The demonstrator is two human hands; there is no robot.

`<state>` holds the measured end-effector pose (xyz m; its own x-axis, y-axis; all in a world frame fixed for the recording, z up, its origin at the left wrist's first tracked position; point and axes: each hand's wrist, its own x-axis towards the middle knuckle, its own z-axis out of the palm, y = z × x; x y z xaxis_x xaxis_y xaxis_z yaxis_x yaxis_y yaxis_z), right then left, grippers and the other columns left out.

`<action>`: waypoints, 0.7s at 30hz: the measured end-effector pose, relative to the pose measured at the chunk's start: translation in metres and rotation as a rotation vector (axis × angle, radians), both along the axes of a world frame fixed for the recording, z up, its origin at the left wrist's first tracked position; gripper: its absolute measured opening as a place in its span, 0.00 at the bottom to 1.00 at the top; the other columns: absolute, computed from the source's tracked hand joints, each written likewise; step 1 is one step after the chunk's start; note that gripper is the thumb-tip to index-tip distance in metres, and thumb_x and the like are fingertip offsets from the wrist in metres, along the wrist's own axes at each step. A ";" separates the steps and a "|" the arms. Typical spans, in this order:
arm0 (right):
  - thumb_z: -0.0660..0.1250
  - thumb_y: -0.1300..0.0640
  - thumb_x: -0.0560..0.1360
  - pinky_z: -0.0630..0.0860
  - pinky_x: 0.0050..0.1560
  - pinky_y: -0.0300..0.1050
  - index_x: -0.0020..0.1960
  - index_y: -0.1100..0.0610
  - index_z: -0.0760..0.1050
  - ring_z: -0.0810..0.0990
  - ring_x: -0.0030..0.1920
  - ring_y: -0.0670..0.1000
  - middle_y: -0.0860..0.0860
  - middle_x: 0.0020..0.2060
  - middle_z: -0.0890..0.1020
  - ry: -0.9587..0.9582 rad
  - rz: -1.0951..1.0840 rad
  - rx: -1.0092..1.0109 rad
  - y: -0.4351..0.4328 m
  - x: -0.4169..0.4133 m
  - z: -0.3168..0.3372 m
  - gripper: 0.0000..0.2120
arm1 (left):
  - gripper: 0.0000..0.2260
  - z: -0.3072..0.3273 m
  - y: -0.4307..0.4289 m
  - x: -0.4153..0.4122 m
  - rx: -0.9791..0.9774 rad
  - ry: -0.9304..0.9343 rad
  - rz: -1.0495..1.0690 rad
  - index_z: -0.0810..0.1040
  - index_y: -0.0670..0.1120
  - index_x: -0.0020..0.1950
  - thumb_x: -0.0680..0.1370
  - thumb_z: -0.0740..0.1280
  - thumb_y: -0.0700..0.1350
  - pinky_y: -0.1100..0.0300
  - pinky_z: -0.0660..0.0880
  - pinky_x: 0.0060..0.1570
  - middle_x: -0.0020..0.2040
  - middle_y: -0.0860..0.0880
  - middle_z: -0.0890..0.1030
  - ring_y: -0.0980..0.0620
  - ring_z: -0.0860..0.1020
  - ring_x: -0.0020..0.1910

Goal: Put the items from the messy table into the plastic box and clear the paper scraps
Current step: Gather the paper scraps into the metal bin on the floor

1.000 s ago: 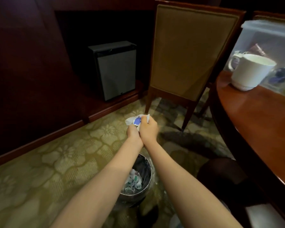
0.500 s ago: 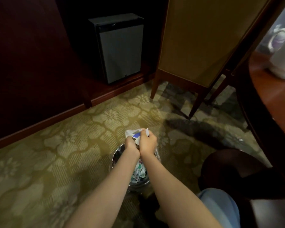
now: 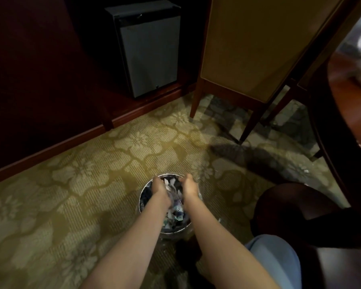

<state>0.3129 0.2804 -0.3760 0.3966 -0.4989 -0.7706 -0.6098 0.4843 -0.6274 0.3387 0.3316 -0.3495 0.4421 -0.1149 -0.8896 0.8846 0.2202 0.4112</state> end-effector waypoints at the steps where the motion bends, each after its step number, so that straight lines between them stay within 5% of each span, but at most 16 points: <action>1: 0.51 0.47 0.80 0.69 0.65 0.51 0.54 0.59 0.79 0.75 0.61 0.60 0.56 0.57 0.77 0.003 0.005 0.002 0.000 -0.001 -0.001 0.22 | 0.16 0.003 0.000 -0.001 0.031 -0.012 -0.002 0.69 0.49 0.65 0.82 0.49 0.50 0.58 0.73 0.51 0.48 0.47 0.76 0.43 0.77 0.51; 4: 0.49 0.45 0.79 0.69 0.65 0.53 0.46 0.56 0.79 0.75 0.60 0.60 0.58 0.60 0.78 -0.009 0.023 0.007 -0.003 -0.002 -0.009 0.23 | 0.19 0.008 0.003 -0.003 0.064 -0.021 0.000 0.68 0.43 0.68 0.83 0.49 0.49 0.54 0.68 0.59 0.58 0.42 0.74 0.43 0.73 0.58; 7: 0.48 0.44 0.80 0.69 0.66 0.54 0.58 0.59 0.78 0.74 0.62 0.60 0.60 0.62 0.76 -0.020 0.005 0.000 -0.008 -0.007 -0.005 0.25 | 0.21 0.013 0.006 -0.005 0.105 -0.024 -0.016 0.66 0.38 0.70 0.83 0.48 0.49 0.50 0.63 0.65 0.66 0.42 0.69 0.43 0.68 0.64; 10: 0.48 0.44 0.80 0.67 0.68 0.54 0.62 0.60 0.75 0.73 0.64 0.60 0.59 0.64 0.75 -0.029 0.019 -0.025 -0.015 -0.011 0.006 0.26 | 0.18 0.023 0.005 -0.006 0.106 -0.059 -0.048 0.70 0.38 0.62 0.83 0.48 0.47 0.51 0.65 0.62 0.64 0.42 0.69 0.44 0.68 0.64; 15: 0.50 0.51 0.82 0.65 0.56 0.44 0.54 0.60 0.76 0.69 0.54 0.53 0.58 0.59 0.75 -0.166 0.074 -0.087 -0.038 -0.015 0.038 0.19 | 0.22 0.047 0.001 0.002 0.051 -0.162 -0.156 0.60 0.43 0.76 0.83 0.48 0.50 0.51 0.55 0.72 0.74 0.42 0.62 0.45 0.60 0.74; 18: 0.49 0.52 0.82 0.63 0.52 0.42 0.57 0.60 0.76 0.68 0.51 0.52 0.57 0.53 0.74 -0.226 0.086 -0.139 -0.050 -0.016 0.064 0.19 | 0.21 0.070 -0.007 0.004 0.050 -0.266 -0.194 0.65 0.44 0.73 0.82 0.50 0.48 0.53 0.64 0.64 0.69 0.43 0.69 0.45 0.72 0.59; 20: 0.50 0.51 0.81 0.63 0.52 0.42 0.55 0.57 0.75 0.69 0.50 0.52 0.55 0.48 0.73 -0.261 0.072 -0.134 -0.058 -0.019 0.083 0.17 | 0.20 0.085 -0.014 0.003 0.055 -0.337 -0.203 0.68 0.44 0.72 0.82 0.51 0.47 0.55 0.67 0.58 0.63 0.43 0.72 0.50 0.70 0.43; 21: 0.50 0.50 0.81 0.64 0.52 0.42 0.53 0.56 0.74 0.70 0.49 0.53 0.53 0.45 0.74 -0.278 0.056 -0.127 -0.061 -0.022 0.093 0.16 | 0.20 0.093 -0.017 0.002 0.040 -0.358 -0.207 0.68 0.45 0.71 0.81 0.51 0.47 0.55 0.68 0.57 0.61 0.44 0.74 0.50 0.70 0.43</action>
<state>0.2908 0.2196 -0.2826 0.6133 -0.5554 -0.5616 -0.4297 0.3620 -0.8272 0.3404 0.3149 -0.2563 0.6959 -0.2024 -0.6891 0.7077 0.0302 0.7058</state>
